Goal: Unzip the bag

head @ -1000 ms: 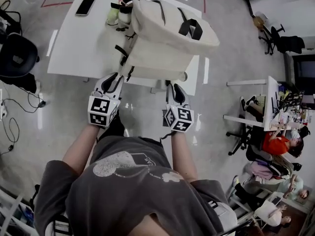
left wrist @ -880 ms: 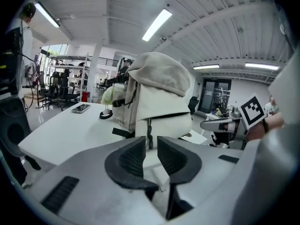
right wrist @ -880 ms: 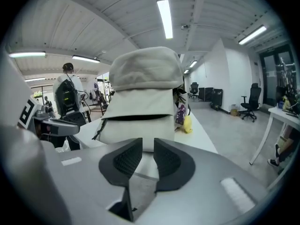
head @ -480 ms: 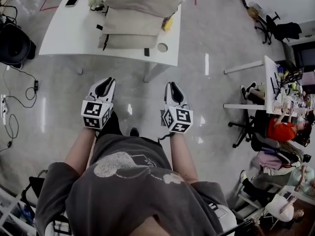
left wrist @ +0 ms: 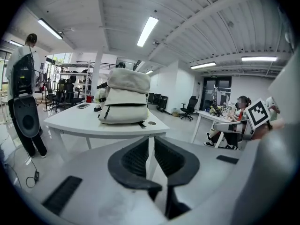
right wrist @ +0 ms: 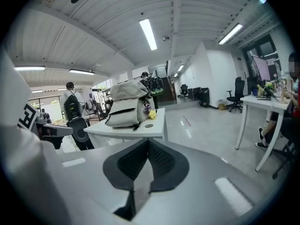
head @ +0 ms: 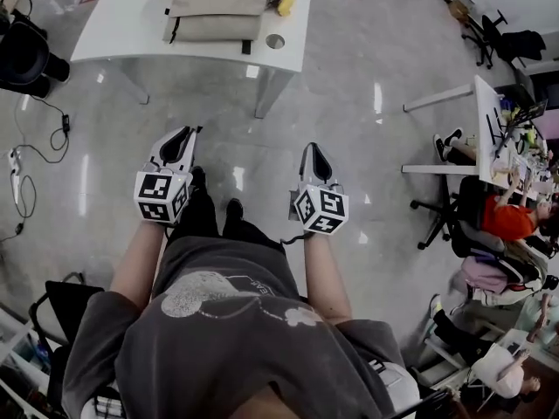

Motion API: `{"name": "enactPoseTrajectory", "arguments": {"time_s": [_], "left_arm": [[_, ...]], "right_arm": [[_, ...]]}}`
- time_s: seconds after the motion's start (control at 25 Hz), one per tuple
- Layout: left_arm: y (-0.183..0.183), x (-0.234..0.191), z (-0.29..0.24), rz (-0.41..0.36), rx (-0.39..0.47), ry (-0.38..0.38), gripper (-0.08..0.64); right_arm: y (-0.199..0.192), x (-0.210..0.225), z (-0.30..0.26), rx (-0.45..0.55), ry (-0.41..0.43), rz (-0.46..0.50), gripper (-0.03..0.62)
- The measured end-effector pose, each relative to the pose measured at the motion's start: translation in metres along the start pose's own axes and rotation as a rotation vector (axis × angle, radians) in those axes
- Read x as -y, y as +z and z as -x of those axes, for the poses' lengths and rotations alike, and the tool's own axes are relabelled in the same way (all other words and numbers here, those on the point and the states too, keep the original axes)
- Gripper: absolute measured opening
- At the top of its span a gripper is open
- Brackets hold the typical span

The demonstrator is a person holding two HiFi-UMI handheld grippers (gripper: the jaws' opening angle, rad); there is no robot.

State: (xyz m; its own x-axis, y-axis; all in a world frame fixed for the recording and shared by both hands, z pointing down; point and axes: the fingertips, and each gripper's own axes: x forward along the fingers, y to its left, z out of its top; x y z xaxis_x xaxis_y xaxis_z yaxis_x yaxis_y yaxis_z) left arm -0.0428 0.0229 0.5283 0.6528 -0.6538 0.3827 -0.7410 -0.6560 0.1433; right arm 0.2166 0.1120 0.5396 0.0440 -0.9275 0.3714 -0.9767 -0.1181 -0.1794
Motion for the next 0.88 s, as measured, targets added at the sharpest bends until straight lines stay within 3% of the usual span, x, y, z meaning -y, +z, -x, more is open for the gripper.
{"name": "enactPoseTrajectory", "arguments": {"time_s": [0.48, 0.88], "left_arm": [[0.002, 0.005, 0.038, 0.033, 0.03, 0.002, 0.041], [0.003, -0.009, 0.115, 0.024, 0.072, -0.072, 0.008]], "right_arm": [[-0.002, -0.066, -0.006, -0.009, 0.149, 0.036, 0.0], [-0.005, -0.162, 0.044, 0.018, 0.137, 0.097, -0.002]]}}
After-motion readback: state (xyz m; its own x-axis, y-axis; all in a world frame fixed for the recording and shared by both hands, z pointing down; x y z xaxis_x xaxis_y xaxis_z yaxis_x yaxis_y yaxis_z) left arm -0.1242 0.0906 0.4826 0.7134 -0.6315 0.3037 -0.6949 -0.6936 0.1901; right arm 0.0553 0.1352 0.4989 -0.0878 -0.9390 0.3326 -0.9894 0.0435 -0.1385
